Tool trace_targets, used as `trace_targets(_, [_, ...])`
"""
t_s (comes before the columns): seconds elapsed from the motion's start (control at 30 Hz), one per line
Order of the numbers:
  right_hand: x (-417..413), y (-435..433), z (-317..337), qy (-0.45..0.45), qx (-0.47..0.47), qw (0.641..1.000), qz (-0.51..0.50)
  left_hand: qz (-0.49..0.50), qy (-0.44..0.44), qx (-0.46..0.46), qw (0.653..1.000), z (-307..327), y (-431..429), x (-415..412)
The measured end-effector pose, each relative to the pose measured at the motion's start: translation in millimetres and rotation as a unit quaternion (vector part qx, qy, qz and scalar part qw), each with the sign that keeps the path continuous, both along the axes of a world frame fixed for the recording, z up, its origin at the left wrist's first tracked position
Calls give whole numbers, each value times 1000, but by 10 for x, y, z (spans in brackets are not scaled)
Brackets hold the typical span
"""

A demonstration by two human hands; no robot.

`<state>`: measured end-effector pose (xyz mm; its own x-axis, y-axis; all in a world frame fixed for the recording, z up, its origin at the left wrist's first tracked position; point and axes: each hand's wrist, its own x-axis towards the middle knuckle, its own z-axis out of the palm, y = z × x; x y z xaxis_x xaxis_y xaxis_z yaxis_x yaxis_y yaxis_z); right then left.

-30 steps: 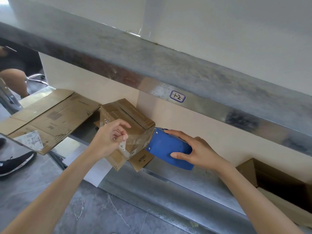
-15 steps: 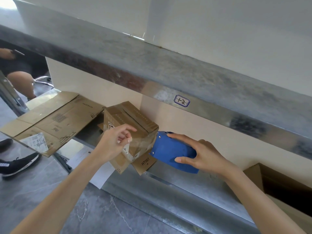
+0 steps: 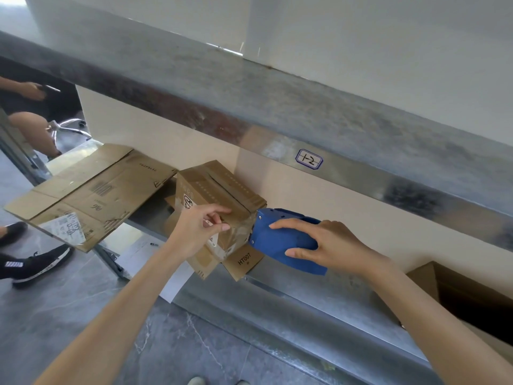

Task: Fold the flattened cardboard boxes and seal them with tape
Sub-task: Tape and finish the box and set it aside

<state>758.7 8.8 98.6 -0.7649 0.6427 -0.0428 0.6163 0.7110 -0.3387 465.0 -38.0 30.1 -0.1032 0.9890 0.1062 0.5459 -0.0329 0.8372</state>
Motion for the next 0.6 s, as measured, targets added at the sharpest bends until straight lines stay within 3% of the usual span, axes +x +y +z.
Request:
trace_targets(0.27, [-67, 70, -82, -15, -17, 1000, -19, -3, -4, 45, 999, -156, 42, -7])
trace_targets(0.5, [-153, 75, -121, -23, -9, 999, -40, 6, 126, 111, 986, -261, 130, -187])
trace_targets(0.6, [-199, 61, -118, -27, -17, 999, -43, -36, 160, 128, 978, -254, 211, -327])
